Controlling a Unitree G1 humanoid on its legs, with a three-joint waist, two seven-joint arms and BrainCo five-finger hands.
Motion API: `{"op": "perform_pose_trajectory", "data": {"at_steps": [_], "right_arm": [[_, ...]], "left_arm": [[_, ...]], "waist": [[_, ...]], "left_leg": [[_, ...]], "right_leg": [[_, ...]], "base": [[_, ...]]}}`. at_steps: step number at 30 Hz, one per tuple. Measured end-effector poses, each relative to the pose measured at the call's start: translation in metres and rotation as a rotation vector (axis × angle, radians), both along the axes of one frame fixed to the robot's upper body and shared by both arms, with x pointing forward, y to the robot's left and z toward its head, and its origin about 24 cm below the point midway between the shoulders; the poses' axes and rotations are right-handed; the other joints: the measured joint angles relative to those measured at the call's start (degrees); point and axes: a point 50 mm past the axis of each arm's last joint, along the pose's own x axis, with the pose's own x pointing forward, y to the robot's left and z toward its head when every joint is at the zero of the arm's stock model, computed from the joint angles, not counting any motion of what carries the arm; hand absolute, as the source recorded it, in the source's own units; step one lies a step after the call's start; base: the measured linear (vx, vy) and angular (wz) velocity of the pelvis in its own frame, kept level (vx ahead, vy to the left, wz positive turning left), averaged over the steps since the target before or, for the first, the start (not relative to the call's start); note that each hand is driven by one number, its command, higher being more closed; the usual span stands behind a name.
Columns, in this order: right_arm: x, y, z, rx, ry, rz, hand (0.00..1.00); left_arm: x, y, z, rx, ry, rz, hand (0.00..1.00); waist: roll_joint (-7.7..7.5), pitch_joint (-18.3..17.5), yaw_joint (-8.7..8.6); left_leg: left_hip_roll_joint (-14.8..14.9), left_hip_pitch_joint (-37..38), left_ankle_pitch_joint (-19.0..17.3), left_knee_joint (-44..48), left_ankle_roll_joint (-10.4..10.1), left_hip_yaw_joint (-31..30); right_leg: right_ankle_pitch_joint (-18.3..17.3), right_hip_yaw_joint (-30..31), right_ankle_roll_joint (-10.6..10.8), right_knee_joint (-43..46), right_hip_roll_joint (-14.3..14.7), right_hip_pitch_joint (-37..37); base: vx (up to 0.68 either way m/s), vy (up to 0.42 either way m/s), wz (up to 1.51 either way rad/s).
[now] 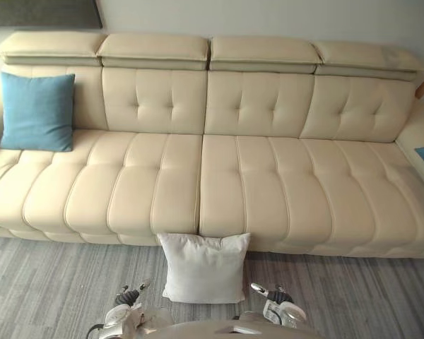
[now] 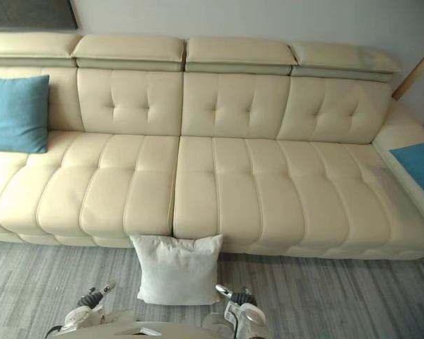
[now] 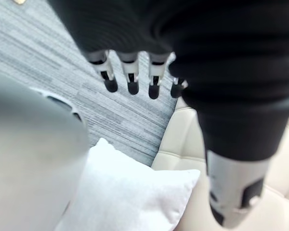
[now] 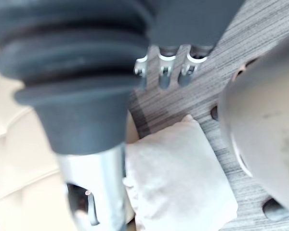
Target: Pick up cushions and gather them together orderly.
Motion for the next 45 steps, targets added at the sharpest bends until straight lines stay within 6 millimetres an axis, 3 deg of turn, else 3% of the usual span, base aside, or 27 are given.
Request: {"op": "perform_pose_trajectory", "data": {"at_steps": [6, 10, 14, 18, 20, 23, 26, 29, 35, 37, 40, 42, 45], "right_arm": [[0.001, 0.005, 0.0, 0.008, -0.003, 0.015, 0.0], [0.0, -0.002, 0.0, -0.012, 0.006, 0.024, 0.0], [0.004, -0.001, 0.001, -0.04, 0.007, 0.085, 0.0], [0.024, 0.004, 0.008, -0.095, -0.027, 0.204, 0.0], [0.065, 0.009, 0.029, -0.13, -0.15, 0.257, 0.0], [0.106, 0.007, 0.055, -0.191, -0.273, 0.288, 0.0], [0.139, 0.001, 0.083, -0.271, -0.381, 0.31, 0.0], [0.172, -0.011, 0.116, -0.342, -0.475, 0.295, 0.0], [0.217, -0.025, 0.176, -0.426, -0.641, 0.232, 0.0], [0.239, -0.029, 0.219, -0.487, -0.75, 0.181, 0.0], [0.251, -0.033, 0.263, -0.518, -0.893, 0.11, 0.0], [0.254, -0.033, 0.272, -0.519, -0.922, 0.092, 0.0], [0.256, -0.034, 0.291, -0.545, -0.981, 0.081, 0.0]], "left_arm": [[-0.003, 0.0, -0.002, 0.0, 0.018, -0.014, 0.0], [-0.003, -0.007, -0.003, -0.01, 0.025, -0.045, 0.0], [-0.003, -0.008, -0.003, -0.011, 0.026, -0.049, 0.0], [0.02, -0.006, 0.004, 0.025, -0.025, -0.084, 0.0], [0.052, -0.009, 0.016, 0.044, -0.108, -0.085, 0.0], [0.09, -0.007, 0.035, 0.051, -0.22, -0.058, 0.0], [0.118, 0.012, 0.057, 0.091, -0.334, -0.007, 0.0], [0.149, 0.033, 0.085, 0.106, -0.458, 0.094, 0.0], [0.196, 0.041, 0.134, 0.049, -0.676, 0.207, 0.0], [0.218, 0.042, 0.161, 0.04, -0.766, 0.238, 0.0], [0.232, 0.04, 0.186, 0.021, -0.856, 0.253, 0.0], [0.234, 0.041, 0.192, 0.025, -0.881, 0.261, 0.0], [0.241, 0.045, 0.217, 0.04, -0.974, 0.268, 0.0]], "waist": [[-0.46, -0.6, -0.53], [0.77, -1.2, -0.58], [0.85, -1.3, -0.39], [0.65, 0.5, 0.31], [1.08, 4.7, 0.31], [1.02, 10.2, 0.41], [0.57, 11.7, 0.46], [1.18, 14.6, 0.17], [1.41, 18.8, -0.18], [1.46, 21.6, -0.1], [1.38, 23.3, -0.04], [1.39, 23.3, -0.07], [1.38, 23.3, 0.02]], "left_leg": [[-1.3, 1.8, 0.8, -3.3, 1.0, 3.2], [-1.4, 1.8, 1.1, -4.0, 1.1, 3.3], [-1.7, 1.7, 1.9, -5.3, 1.1, 3.2], [-1.3, -3.4, 1.6, -2.1, 1.5, 2.5], [0.2, -12.4, 0.1, 5.6, 2.3, 0.9], [1.7, -19.7, -2.1, 13.1, 2.9, -0.4], [2.7, -28.8, -3.7, 19.9, 3.5, -0.5], [3.3, -38.2, -3.7, 24.1, 3.4, -1.4], [3.6, -52.7, -2.3, 28.9, 4.4, -2.6], [4.4, -60.7, -2.3, 32.8, 4.4, -3.5], [4.9, -68.2, -2.4, 37.1, 4.6, -4.4], [5.1, -70.7, -2.7, 38.9, 4.5, -5.2], [5.3, -76.8, -3.3, 43.9, 4.2, -7.1]], "right_leg": [[3.6, 3.3, 1.5, -5.0, 0.2, 0.1], [4.5, 3.4, 1.7, -6.7, 0.4, 0.2], [5.6, 3.3, 1.6, -8.2, 0.6, 0.4], [5.7, 3.3, 1.6, -6.0, 0.5, -3.4], [5.6, 3.3, 1.3, -0.9, 0.6, -11.2], [4.1, 3.6, 1.0, 6.2, 0.6, -18.2], [2.2, 5.4, 0.7, 14.1, 0.2, -28.5], [2.1, 6.4, 0.3, 18.2, 0.1, -38.0], [2.3, 7.0, -0.6, 24.2, -0.1, -52.6], [2.0, 7.0, -0.7, 28.9, 0.0, -60.8], [0.7, 7.9, -1.0, 34.5, -0.1, -68.6], [0.1, 8.0, -1.1, 36.4, 0.0, -70.9], [-1.5, 8.1, -1.2, 42.1, -0.1, -76.9]], "base": [[-0.02, 0.069, -0.28], [-0.02, 0.001, -0.01], [0.0, 0.0, 0.0], [-0.09, 0.003, 0.05], [-0.2, 0.035, 0.1], [-0.25, 0.066, 0.02], [-0.24, 0.033, -0.12], [-0.18, -0.037, -0.03], [-0.09, -0.048, 0.03], [-0.04, -0.036, 0.0], [-0.04, -0.048, 0.07], [-0.04, -0.039, 0.03], [-0.08, -0.044, 0.11]]}}
